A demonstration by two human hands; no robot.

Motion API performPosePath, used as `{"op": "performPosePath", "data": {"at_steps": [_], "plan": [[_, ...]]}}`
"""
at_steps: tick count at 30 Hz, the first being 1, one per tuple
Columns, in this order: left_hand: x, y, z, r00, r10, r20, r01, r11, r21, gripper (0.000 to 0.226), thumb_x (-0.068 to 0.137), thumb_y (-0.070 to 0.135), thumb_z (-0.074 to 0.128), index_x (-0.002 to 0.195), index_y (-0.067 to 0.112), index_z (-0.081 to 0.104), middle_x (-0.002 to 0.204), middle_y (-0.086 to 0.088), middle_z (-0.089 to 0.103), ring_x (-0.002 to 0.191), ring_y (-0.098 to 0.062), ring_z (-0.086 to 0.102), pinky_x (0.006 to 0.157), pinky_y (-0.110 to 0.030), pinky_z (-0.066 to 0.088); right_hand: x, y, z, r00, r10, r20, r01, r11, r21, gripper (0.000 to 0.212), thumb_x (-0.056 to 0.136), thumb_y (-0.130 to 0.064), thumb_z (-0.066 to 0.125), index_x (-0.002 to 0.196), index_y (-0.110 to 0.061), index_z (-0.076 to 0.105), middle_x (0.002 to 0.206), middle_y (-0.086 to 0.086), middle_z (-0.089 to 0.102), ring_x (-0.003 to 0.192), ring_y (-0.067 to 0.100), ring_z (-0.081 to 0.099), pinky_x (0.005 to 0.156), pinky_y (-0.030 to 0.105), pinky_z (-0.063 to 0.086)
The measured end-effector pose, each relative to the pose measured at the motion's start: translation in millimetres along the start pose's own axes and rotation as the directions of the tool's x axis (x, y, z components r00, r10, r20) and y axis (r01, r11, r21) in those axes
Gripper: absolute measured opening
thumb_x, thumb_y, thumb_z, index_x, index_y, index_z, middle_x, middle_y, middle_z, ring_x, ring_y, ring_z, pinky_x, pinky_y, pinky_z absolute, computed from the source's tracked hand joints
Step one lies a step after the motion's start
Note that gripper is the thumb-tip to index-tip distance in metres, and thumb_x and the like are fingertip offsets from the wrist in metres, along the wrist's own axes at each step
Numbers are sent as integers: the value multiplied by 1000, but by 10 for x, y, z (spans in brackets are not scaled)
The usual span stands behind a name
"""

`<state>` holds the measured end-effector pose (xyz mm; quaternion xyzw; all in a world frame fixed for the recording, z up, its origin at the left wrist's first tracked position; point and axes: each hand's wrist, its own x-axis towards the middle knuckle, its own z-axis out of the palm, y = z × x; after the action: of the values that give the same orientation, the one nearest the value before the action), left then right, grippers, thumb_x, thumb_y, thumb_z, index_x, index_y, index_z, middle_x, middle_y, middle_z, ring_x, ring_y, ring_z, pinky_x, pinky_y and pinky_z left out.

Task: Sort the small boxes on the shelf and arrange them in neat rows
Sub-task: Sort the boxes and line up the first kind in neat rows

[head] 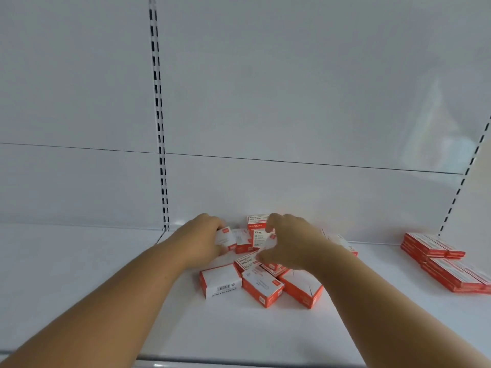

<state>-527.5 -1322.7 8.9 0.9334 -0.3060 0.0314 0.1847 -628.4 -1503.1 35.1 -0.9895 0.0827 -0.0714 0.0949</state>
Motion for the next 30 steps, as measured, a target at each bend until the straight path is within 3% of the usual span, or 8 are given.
{"op": "performPosePath", "data": {"at_steps": [6,9,12,15,18,20,25,30], "plan": [[-68,55,30,965,-49,-257,-27,959,-282,40,85,34,74,119,36,53,111,14,48,97,-3,53,72,-16,42,86,26,72,974,-6,-227,97,915,392,66,77,-41,78,132,-35,41,130,-11,44,116,16,49,81,32,60],[-134,60,78,933,-167,-320,-12,872,-490,40,86,33,72,123,33,57,114,16,56,102,-2,56,82,-24,51,98,47,136,958,11,-286,144,845,515,69,77,-42,78,135,-39,39,130,-11,49,112,11,50,79,24,55],[-220,57,72,901,-257,-348,-15,785,-619,40,89,30,69,128,30,60,117,14,65,105,-9,63,94,-34,53,80,26,151,911,-72,-405,244,888,390,72,79,-42,76,137,-39,35,134,-14,46,120,8,45,91,26,48],[-316,45,66,872,-260,-415,-43,803,-594,46,87,27,73,131,25,60,120,11,62,106,-7,61,95,-27,50,53,-110,146,869,-149,-473,327,889,321,73,81,-36,75,140,-36,33,135,-16,43,125,7,39,95,22,39],[-350,-33,-11,856,-226,-465,-64,847,-528,56,78,22,82,127,30,57,117,11,53,98,5,55,80,-9,44,75,-272,106,887,-95,-451,295,869,397,75,77,-40,78,137,-37,32,125,-12,50,114,8,49,89,23,47],[-330,-168,-109,860,-230,-455,-59,841,-537,57,75,18,85,121,35,57,115,10,49,94,9,51,70,-4,41,113,-397,91,900,-55,-432,262,861,436,75,73,-46,79,133,-36,34,117,-11,53,106,9,55,87,26,53],[-226,-651,-327,875,-314,-368,18,782,-623,45,87,9,68,125,29,56,122,2,50,96,-10,56,64,-11,40,265,-862,169,931,-114,-346,247,895,371,70,74,-48,78,132,-27,45,115,-13,46,102,9,52,85,24,54],[-162,-1227,-306,911,-371,-182,216,803,-555,38,92,11,51,122,32,59,123,-6,48,91,-20,57,66,-26,45,501,-1420,331,993,-85,-86,101,971,216,59,74,-46,78,123,-23,53,109,-6,55,95,15,56,77,27,55]]}}
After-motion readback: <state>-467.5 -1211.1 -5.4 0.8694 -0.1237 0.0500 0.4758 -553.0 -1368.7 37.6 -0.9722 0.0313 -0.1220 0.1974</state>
